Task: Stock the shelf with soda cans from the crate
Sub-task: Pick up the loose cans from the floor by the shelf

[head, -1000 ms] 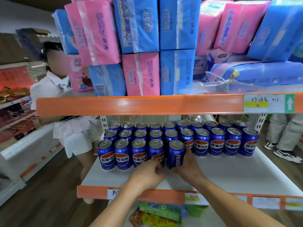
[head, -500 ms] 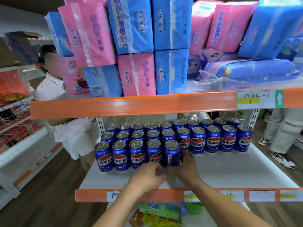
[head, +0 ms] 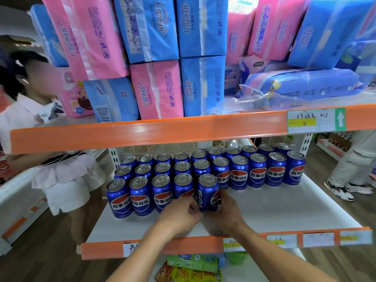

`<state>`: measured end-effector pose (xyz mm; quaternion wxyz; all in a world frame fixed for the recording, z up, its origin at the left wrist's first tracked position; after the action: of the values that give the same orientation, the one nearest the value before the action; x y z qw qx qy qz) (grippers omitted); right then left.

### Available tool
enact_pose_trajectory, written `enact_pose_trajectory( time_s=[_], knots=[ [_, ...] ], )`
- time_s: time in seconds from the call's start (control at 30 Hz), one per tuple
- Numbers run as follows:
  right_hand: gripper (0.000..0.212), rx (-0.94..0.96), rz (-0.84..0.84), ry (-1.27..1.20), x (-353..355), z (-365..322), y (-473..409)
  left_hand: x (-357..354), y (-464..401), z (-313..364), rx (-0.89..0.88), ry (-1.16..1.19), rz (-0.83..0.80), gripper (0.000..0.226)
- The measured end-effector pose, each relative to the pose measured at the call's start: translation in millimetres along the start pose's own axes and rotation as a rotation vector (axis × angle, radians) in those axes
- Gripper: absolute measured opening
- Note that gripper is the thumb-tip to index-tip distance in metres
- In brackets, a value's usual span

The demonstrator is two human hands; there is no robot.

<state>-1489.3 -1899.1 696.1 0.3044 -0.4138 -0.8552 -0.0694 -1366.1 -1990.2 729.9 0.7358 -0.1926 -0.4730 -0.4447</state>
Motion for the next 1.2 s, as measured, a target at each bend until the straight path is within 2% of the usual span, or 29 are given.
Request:
enact_pose_trajectory(
  time_s=[0.1, 0.23, 0.3, 0.5, 0.6, 1.2],
  knots=[
    [0.062, -0.028, 0.064, 0.012, 0, 7, -1, -3, -3, 3, -0.01, -0.02, -0.002, 0.034],
    [0.096, -0.069, 0.123, -0.021, -11, 25, -12, -3, -6, 0, -0.009, -0.017, 0.0, 0.036],
    [0.105, -0.083, 0.151, -0.049, -10, 22, -12, -3, -7, -3, -0.01, -0.025, 0.001, 0.036],
    [0.105, -0.034, 0.067, -0.059, -17, 15, -15, -1, -7, -25, 0.022, -0.005, -0.007, 0.035],
    [0.097, 0.007, 0.052, -0.077, -16, 12, -18, 1, -7, -36, 0.039, 0.014, -0.007, 0.036],
    [0.09, 0.022, 0.078, -0.038, -19, 8, -18, -2, -18, -49, 0.038, 0.068, 0.024, 0.021]
  ],
)
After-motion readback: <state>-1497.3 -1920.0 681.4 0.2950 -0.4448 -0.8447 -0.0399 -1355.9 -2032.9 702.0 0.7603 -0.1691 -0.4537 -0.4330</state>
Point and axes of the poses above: each hand's wrist, its own y-axis away from the middle knuckle, its own x-axis out of the back of the hand, z = x × y, the point moved 9 cm from there along -y, towards the middle knuckle, and after that the axes turned 2 degrees about -y, right-handed, at the moved point
